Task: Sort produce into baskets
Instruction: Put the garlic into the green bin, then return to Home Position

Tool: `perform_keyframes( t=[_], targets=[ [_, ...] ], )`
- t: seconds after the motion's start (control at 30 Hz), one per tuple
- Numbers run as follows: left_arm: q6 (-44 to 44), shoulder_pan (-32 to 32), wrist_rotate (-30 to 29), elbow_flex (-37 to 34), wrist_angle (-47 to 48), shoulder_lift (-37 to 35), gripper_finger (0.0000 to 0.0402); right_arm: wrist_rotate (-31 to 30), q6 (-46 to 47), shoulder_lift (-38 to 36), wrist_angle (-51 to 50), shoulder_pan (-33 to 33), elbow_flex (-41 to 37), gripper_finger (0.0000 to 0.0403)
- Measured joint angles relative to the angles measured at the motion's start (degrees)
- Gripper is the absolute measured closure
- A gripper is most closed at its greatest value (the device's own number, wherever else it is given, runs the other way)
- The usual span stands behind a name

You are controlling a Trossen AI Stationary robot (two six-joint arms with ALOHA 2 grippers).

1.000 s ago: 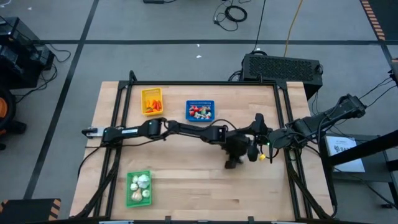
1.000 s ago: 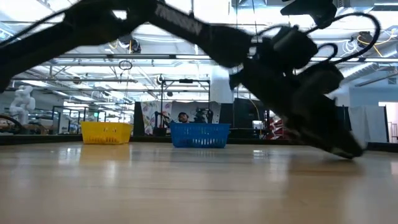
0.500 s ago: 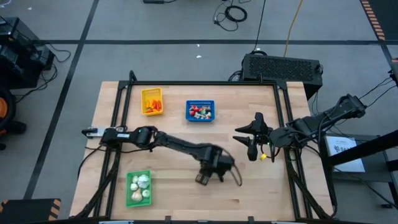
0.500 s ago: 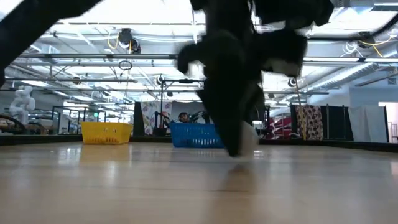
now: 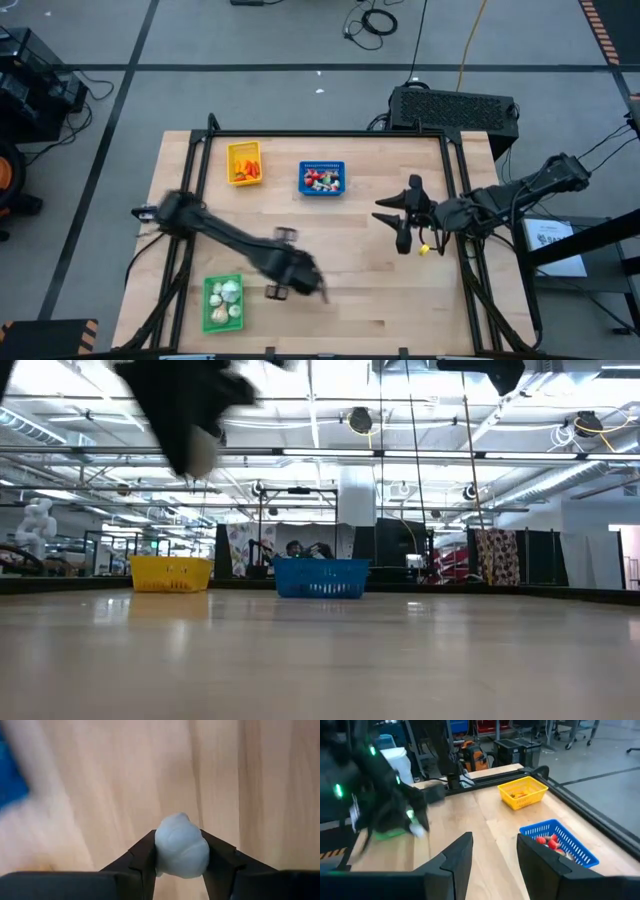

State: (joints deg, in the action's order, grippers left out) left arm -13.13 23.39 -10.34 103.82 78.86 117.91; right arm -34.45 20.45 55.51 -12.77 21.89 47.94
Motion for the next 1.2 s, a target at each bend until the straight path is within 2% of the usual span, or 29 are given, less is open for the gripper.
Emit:
perform_keyframes(
  t=[0.13,0.3,0.4,0.5,0.6,0.7,0.83,0.93,1.03,1.2],
  targets=[
    [-16.55,5.39,-1.10,-12.54,-0.30,-13.24,0.0272,-0.02,-2.45,0.00,1.79,-0.75,0.00,0.0257],
    [-43.63,16.69,-1.04,-25.60,-1.86,-26.84,0.0272,0.06,-6.27,0.02,4.09,-2.15,0.00,0.0257],
    [-57.00,24.97,-1.23,-31.57,-7.87,-31.74,0.0272,0.08,-9.19,0.48,6.38,-3.14,0.00,0.0257],
    [-65.77,31.98,-2.04,-35.95,-15.37,-32.72,0.0272,0.19,-11.34,1.10,9.81,-4.42,0.00,0.0257],
    [-70.02,36.76,-2.36,-38.79,-22.34,-31.41,0.0272,0.23,-13.79,2.03,12.90,-5.69,0.02,0.0257],
    [-70.57,39.23,-3.95,-40.52,-27.04,-29.10,0.0272,0.25,-16.28,3.35,16.40,-7.21,0.02,0.0257],
    [-70.04,39.64,-6.23,-40.88,-27.33,-25.75,0.0272,0.28,-18.98,5.16,19.82,-9.10,0.00,0.0257],
    [-66.44,39.55,-6.66,-40.91,-28.35,-24.16,0.0266,0.28,-20.20,5.75,21.67,-10.15,0.00,0.0257],
    [-65.08,39.60,-4.45,-40.89,-28.23,-23.39,0.0244,1.79,-20.31,6.08,21.87,-11.39,0.00,0.0257],
    [-64.94,39.22,-1.06,-40.86,-26.52,-23.39,0.0185,6.45,-19.08,6.28,21.25,-12.61,0.00,0.0257]
  ],
)
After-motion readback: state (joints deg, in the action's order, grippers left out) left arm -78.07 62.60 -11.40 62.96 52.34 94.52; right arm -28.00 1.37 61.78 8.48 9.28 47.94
